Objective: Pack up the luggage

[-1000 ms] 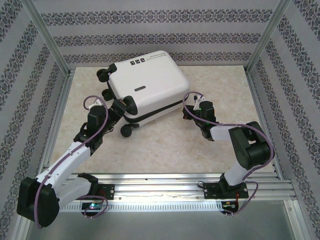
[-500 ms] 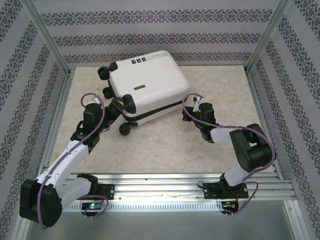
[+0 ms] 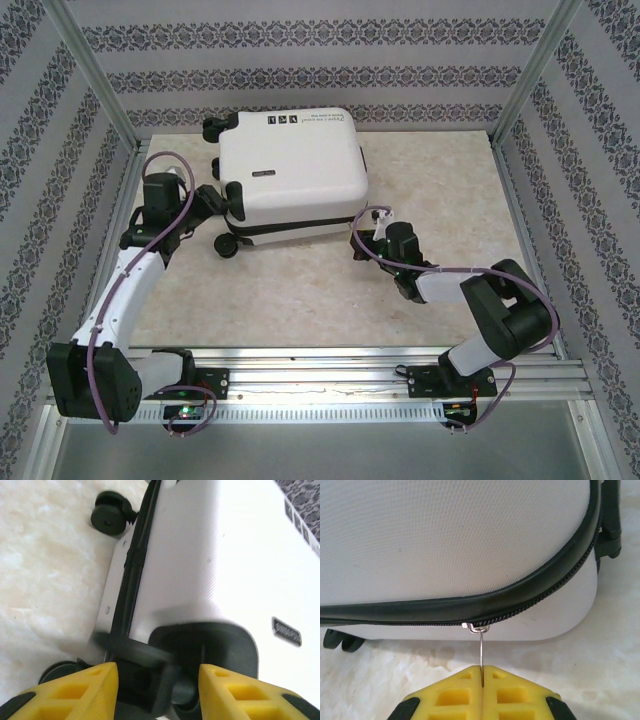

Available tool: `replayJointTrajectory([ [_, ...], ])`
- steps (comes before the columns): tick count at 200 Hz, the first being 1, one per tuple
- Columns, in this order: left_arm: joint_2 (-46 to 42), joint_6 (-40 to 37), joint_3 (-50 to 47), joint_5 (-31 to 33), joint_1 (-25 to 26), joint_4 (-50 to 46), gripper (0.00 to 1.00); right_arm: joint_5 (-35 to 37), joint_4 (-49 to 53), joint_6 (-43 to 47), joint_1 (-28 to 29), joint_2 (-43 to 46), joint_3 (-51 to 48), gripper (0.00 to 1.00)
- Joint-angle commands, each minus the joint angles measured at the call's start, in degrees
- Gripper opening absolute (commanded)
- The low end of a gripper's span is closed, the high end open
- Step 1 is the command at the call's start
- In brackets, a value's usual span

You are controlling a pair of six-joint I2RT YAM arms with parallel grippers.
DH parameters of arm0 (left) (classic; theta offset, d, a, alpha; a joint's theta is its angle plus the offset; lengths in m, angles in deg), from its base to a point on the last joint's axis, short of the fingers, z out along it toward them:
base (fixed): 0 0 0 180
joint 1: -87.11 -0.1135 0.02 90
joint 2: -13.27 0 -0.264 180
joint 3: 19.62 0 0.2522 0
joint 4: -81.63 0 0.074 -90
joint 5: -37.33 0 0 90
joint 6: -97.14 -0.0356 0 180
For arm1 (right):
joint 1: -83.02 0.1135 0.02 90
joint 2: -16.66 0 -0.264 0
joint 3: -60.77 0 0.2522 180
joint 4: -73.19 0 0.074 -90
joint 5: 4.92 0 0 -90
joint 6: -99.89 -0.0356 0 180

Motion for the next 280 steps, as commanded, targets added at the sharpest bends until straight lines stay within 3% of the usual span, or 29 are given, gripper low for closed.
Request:
replayJointTrajectory([
  [1, -2.4, -2.0, 1.4, -7.3, -2.7, 2.1, 0.00, 1.1, 1.1, -0.3, 0.0, 1.7, -0.8, 0.00],
  [18, -2.8, 0.2, 2.9, -12.9, -4.2, 4.3, 0.00, 1.1, 1.1, -0.4, -1.3, 2.3, -0.6, 0.00],
  [51, -2.7, 1.1, 5.1, -13.8, -4.7, 1.9, 0.00, -0.7, 1.2, 0.1, -2.3, 3.8, 0.1, 0.00],
  [62, -3.0, 2.9, 3.5, -14.8, -4.7, 2.9, 0.05, -1.2, 1.2, 0.2, -2.3, 4.0, 0.2, 0.00],
  [86, -6.0, 8.7, -2.8, -15.4, -4.6, 6.0, 0.19, -1.0, 1.2, 0.3, -2.3, 3.7, 0.2, 0.00],
  [123, -15.1, 20.0, -14.2, -14.2, -3.5, 12.6, 0.56, -1.8, 1.0, 0.2, -2.3, 2.4, 0.7, 0.00],
  [153, -19.8, 29.9, -22.0, -12.2, -2.6, 20.9, 0.68, -2.1, 0.7, -0.1, -2.0, 1.5, 1.0, 0.00],
  [207, -14.7, 39.2, -26.5, -8.3, -1.6, 36.9, 0.71, -2.0, 0.5, -0.2, -1.3, 1.0, 1.0, 0.00],
  [280, -3.1, 38.2, -21.6, -5.8, -1.4, 43.3, 0.71, -1.1, 1.0, 0.3, -1.2, 2.2, 0.3, 0.00],
])
